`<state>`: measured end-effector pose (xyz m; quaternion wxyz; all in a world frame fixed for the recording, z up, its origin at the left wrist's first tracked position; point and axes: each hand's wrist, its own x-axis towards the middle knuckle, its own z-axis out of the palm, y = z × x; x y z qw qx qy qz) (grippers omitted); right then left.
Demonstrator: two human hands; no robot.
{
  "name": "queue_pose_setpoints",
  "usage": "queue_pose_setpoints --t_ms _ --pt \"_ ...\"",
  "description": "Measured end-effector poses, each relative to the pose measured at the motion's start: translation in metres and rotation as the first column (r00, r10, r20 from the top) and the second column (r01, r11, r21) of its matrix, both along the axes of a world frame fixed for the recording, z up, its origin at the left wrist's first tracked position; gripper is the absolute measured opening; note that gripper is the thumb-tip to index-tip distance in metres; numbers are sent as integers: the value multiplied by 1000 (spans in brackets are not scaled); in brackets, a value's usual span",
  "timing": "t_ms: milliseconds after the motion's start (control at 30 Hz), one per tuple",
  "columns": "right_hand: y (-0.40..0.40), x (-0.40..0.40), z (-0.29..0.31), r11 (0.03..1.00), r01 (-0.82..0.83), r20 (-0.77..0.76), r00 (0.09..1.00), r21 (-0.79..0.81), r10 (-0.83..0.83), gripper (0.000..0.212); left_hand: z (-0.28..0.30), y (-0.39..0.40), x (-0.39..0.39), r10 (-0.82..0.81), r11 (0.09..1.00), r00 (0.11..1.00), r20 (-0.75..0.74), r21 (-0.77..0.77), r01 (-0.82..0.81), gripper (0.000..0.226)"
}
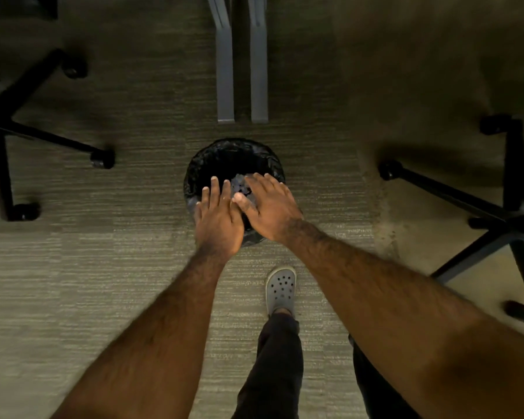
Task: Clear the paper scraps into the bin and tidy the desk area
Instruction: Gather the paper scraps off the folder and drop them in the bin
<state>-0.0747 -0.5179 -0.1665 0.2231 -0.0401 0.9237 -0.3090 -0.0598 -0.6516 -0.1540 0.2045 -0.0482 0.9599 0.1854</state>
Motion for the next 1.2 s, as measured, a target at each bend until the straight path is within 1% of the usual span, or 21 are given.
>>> queue_pose_setpoints --t_ms 100,233,333,533,733,867,1100,1200 --pt "17 9 17 999 42 -44 998 18 -42 77 17 17 4 -36 999 998 -47 12 37 52" --pt "49 22 48 991 134 -39 990 7 -134 68 43 53 10 -70 994 994 -82 79 77 52" --pt "82 34 74 975 224 -59 973 -10 -224 66 64 89 17 -145 981 981 -131 113 160 51" --pt "161 61 130 921 390 -79 918 8 -388 64 112 169 30 -313 928 936 -163 157 338 49" --pt "247 94 191 839 542 -121 836 37 -535 62 168 258 38 -483 844 854 -193 158 512 50" --pt "306 117 221 767 639 -158 765 62 -625 62 203 318 44 -594 772 776 -213 122 624 53" --pt "402 168 256 626 776 -216 627 80 -749 61 242 421 56 -750 633 627 -212 45 773 60" --pt "443 192 262 543 833 -245 551 103 -798 62 251 470 65 -808 559 555 -200 37 828 65"
